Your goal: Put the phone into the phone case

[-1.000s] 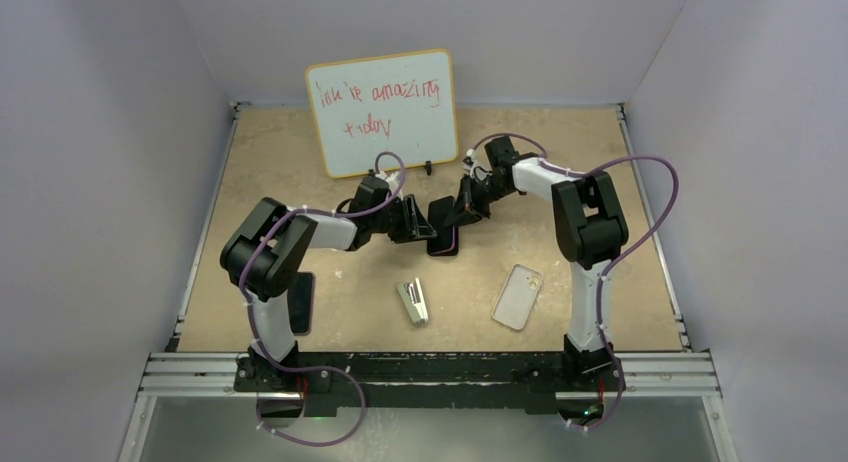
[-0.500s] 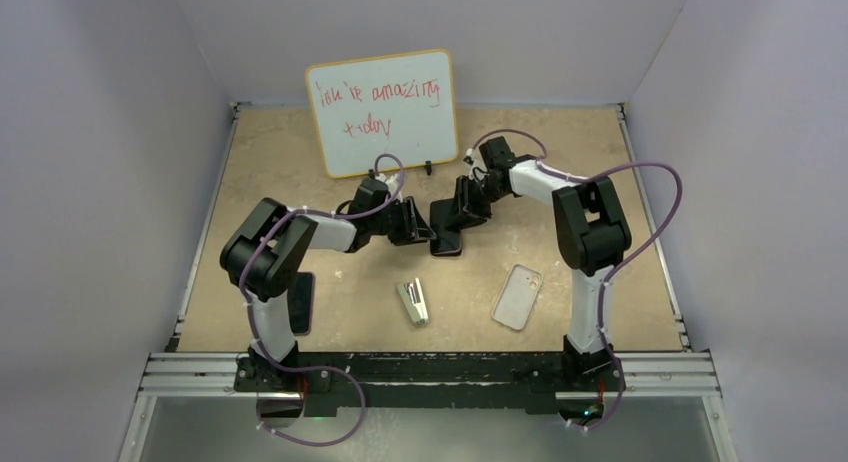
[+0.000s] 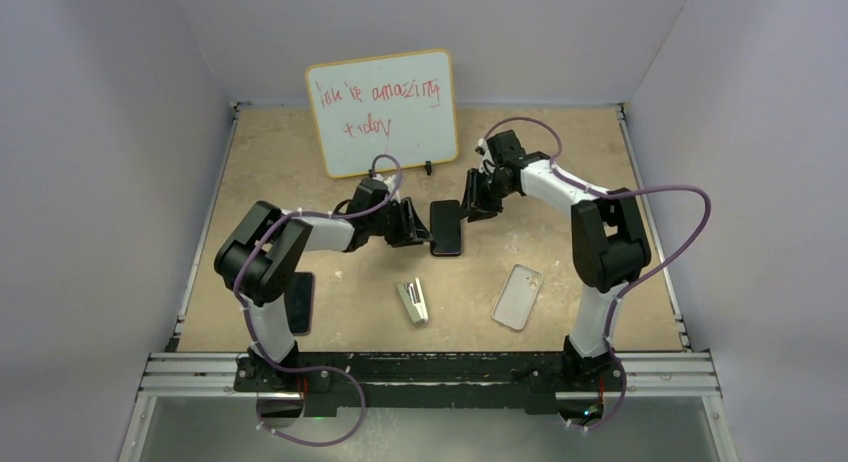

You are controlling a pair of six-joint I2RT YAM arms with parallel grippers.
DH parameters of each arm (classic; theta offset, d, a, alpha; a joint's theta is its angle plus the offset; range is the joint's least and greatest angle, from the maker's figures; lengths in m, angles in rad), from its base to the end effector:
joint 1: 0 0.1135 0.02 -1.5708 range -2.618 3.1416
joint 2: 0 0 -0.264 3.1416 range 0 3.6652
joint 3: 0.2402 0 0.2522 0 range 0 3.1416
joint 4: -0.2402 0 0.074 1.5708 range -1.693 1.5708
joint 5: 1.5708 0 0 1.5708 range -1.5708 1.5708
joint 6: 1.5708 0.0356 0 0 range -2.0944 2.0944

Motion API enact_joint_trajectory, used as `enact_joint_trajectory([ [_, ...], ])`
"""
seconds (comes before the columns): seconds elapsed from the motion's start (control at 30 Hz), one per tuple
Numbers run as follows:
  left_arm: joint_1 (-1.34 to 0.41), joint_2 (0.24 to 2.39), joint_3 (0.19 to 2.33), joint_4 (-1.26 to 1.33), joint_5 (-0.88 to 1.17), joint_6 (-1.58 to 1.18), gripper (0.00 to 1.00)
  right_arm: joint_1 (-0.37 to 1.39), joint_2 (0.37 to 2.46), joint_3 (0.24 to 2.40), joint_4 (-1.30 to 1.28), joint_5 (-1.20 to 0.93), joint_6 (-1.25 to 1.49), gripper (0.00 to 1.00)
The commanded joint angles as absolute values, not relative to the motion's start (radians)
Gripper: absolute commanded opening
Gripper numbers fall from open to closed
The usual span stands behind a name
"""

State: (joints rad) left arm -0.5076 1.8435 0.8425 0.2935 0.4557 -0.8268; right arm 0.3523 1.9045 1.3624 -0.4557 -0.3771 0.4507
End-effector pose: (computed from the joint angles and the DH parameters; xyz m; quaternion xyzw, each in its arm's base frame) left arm 0.3020 -0.1859 0.1250 -0.0473 0.8886 -0.4134 0.1932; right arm 0.3759 0.1522 0.1980 -0.0066 0.9437 0.2740 0.1853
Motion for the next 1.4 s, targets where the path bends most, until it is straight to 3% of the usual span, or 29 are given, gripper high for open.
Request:
enact_joint_trajectory([
  [0.0,-0.513,1.852,0.890,0.293,0.441,-0.801,0.37,0.352,1.896,1.330,-0.439,-0.338,0.455,0.35],
  [0.63,-0.521,1.923,0.900,0.353,0.498,-0.800,0.34,0.416,1.970,1.297,-0.325,-0.393,0.478,0.21],
  [0.83,-0.537,1.925,0.898,0.351,0.497,-0.799,0.31,0.463,1.979,1.309,-0.311,-0.396,0.484,0.06],
  [1.03,-0.558,1.897,0.868,0.357,0.488,-0.820,0.27,0.497,2.013,1.310,-0.289,-0.445,0.503,0.02],
  [1.13,-0.566,1.866,0.856,0.327,0.472,-0.823,0.26,0.497,2.000,1.300,-0.316,-0.451,0.513,0.07],
  [1.37,-0.528,1.802,0.835,0.251,0.425,-0.821,0.31,0.446,1.846,1.209,-0.271,-0.357,0.554,0.38],
])
